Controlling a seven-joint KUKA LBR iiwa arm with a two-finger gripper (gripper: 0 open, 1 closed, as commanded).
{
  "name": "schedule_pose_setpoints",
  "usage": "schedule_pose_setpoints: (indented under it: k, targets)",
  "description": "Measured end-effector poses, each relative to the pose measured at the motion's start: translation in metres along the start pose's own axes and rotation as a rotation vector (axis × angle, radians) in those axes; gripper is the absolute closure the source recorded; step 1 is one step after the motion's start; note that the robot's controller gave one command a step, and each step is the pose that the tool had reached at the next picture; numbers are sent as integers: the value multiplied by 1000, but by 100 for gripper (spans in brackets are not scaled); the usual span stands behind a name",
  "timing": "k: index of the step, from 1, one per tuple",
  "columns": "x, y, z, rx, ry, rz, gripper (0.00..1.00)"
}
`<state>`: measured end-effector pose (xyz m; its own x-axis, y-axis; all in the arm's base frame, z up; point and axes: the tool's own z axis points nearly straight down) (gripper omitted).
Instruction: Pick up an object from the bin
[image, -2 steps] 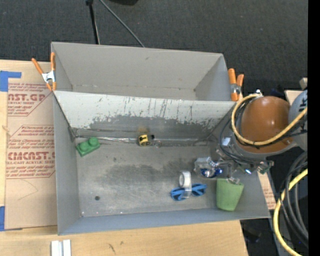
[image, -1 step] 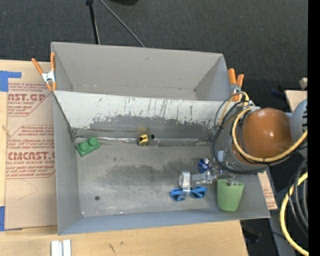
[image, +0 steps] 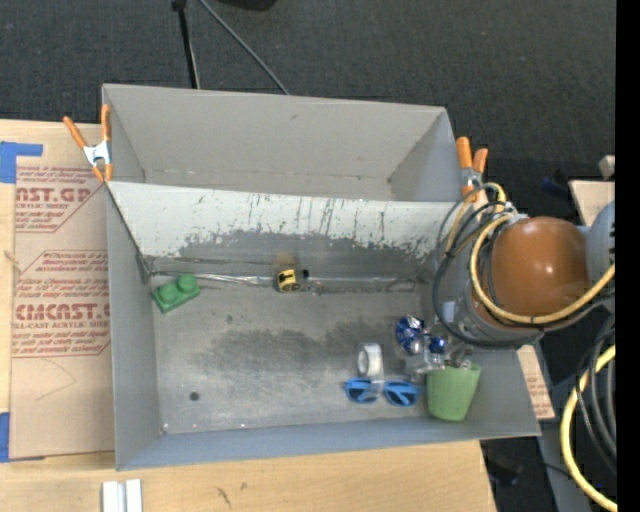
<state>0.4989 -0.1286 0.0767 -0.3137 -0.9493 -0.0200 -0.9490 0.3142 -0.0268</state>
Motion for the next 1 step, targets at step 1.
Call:
schedule_pose_setpoints:
  k: [1]
  targets:
    - [-5,-20,-92,-18,17,27,100]
